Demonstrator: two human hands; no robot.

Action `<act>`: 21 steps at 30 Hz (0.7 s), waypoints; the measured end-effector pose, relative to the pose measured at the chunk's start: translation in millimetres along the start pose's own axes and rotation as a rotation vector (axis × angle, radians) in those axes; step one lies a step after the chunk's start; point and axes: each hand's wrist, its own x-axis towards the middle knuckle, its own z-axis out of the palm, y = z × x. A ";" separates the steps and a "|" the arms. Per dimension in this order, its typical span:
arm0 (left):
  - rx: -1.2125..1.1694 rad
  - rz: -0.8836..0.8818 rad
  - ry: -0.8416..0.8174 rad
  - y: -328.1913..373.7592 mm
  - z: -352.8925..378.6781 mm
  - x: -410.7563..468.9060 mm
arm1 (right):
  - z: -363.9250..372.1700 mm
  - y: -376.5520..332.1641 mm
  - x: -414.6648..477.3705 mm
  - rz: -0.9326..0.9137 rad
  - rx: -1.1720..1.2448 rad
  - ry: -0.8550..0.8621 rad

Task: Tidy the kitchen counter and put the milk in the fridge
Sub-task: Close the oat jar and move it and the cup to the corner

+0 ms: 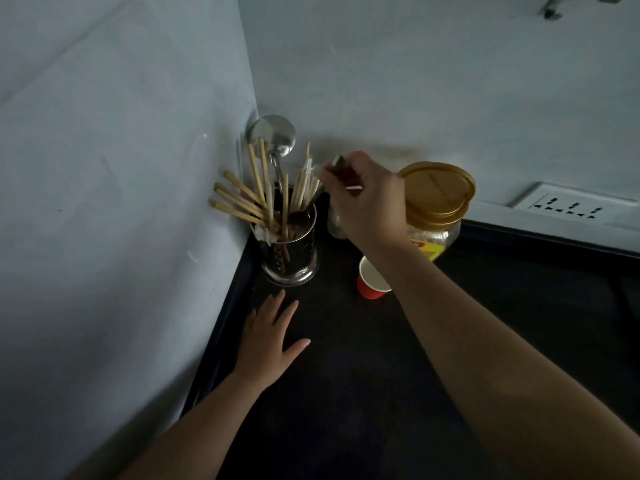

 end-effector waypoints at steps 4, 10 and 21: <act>0.016 0.000 0.016 -1.7 5.0 -1.4 | 13.9 14.7 -13.7 0.025 -0.041 -0.126; 0.027 -0.009 0.015 -4.0 8.0 -1.3 | 29.8 33.5 -27.1 0.030 -0.095 -0.288; 0.063 0.009 -0.034 -2.4 0.8 0.1 | 19.6 27.2 -35.5 -0.055 -0.202 -0.324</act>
